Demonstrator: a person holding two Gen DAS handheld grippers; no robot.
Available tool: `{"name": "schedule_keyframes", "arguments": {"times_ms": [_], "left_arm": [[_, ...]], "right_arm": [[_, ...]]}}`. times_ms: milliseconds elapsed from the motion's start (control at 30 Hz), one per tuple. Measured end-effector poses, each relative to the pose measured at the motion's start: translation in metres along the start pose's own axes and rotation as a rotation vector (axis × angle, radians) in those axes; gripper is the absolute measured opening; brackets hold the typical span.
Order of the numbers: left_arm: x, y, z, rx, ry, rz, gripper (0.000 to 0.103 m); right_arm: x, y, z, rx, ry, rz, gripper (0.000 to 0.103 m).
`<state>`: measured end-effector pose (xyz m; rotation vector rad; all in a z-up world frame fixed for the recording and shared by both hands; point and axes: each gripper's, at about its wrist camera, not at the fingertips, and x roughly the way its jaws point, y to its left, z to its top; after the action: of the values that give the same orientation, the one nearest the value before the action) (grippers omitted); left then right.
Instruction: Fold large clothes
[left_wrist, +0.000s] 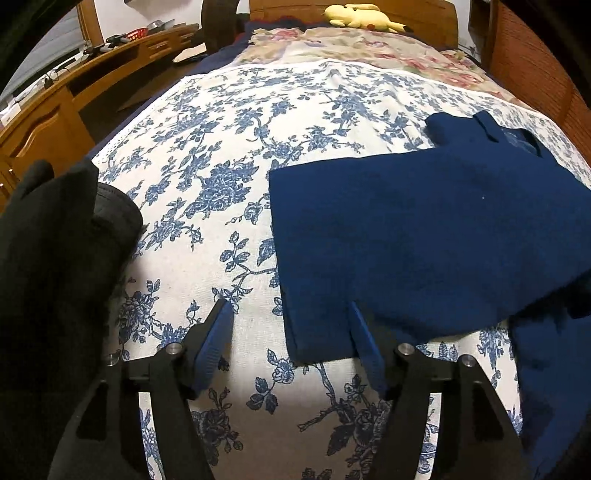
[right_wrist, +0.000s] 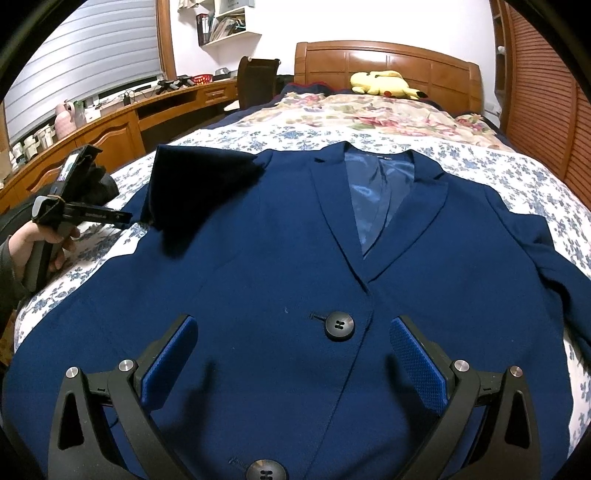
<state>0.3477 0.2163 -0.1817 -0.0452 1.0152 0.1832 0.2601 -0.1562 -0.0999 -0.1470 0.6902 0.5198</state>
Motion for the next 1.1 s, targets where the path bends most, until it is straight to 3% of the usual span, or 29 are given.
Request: {"name": "schedule_keyframes", "arguments": {"times_ms": [133,233,367,433,733,1100], "left_arm": [[-0.002,-0.002,-0.001,-0.001,0.001,-0.041,0.065],[-0.003,-0.005,-0.002,0.000,0.000,-0.074,0.049],[-0.008,-0.013,-0.002,0.016,-0.010,-0.078,0.019],[-0.013,-0.018,-0.002,0.029,-0.021,-0.085,0.014],[-0.089,-0.063,0.017,0.106,-0.165,-0.087,0.011],[-0.190,-0.178,0.031,0.258,-0.324,-0.226,0.010]], "right_arm": [[0.000,0.001,0.000,-0.003,0.001,-0.002,0.103],[0.000,0.002,0.000,-0.005,-0.001,-0.005,0.103],[0.000,0.002,-0.001,-0.008,0.000,-0.006,0.103],[0.000,0.002,0.000,-0.008,0.000,-0.006,0.103],[-0.010,0.000,0.000,0.001,-0.025,0.013,0.103],[-0.055,-0.044,-0.020,0.075,-0.062,0.004,0.103]]}}
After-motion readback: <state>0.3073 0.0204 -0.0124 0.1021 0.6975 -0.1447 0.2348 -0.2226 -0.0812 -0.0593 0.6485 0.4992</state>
